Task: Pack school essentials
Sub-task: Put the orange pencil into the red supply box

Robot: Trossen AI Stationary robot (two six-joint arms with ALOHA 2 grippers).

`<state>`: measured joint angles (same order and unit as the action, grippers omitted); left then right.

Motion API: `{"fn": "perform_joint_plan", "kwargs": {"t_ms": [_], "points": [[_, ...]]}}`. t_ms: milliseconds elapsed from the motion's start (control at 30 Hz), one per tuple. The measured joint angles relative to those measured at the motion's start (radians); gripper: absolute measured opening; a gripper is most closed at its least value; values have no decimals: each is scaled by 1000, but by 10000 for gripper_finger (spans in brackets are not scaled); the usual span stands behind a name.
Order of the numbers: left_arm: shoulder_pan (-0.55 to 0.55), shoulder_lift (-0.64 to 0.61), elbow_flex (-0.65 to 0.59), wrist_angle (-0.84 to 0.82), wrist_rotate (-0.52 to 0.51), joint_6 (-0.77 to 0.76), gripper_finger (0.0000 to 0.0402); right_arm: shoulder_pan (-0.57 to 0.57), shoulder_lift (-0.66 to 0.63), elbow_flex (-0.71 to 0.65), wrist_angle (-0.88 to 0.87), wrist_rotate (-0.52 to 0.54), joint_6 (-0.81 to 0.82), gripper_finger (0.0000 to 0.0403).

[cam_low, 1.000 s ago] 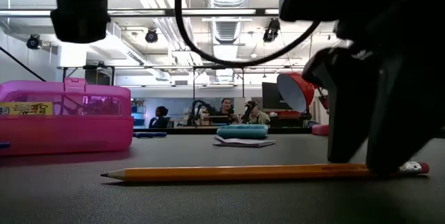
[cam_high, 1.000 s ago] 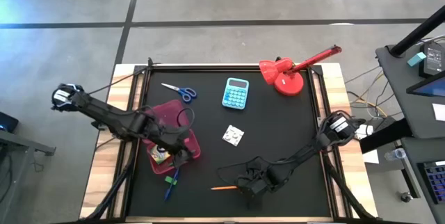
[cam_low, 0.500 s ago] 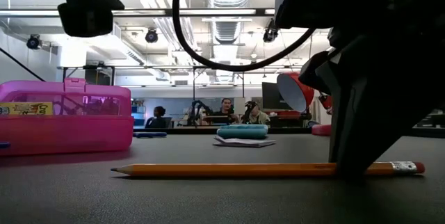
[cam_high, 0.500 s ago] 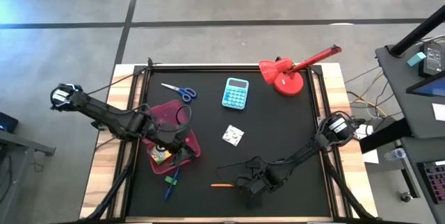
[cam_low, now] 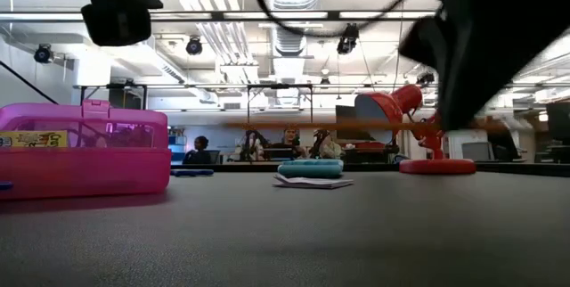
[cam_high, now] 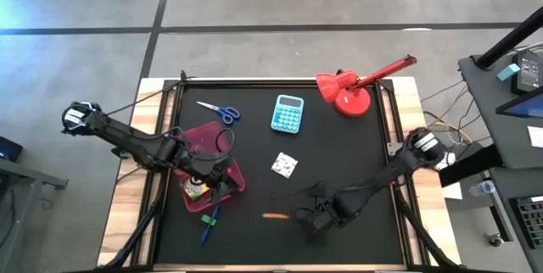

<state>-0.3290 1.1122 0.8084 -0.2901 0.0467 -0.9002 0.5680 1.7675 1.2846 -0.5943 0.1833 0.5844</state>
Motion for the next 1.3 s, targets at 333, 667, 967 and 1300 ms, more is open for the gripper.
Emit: {"fn": "perform_joint_plan", "kwargs": {"t_ms": [333, 667, 967, 1300], "points": [[1, 4, -25, 114, -63, 183, 137, -67, -194, 0, -156, 282, 160, 13], [15, 6, -29, 474, -429, 470, 137, -128, -363, 1, 67, 684, 102, 13], [81, 80, -22, 896, -413, 619, 137, -173, -384, 2, 552, 646, -320, 13], [103, 127, -21, 1038, -333, 618, 137, -189, -375, 2, 635, 496, -369, 13]]}}
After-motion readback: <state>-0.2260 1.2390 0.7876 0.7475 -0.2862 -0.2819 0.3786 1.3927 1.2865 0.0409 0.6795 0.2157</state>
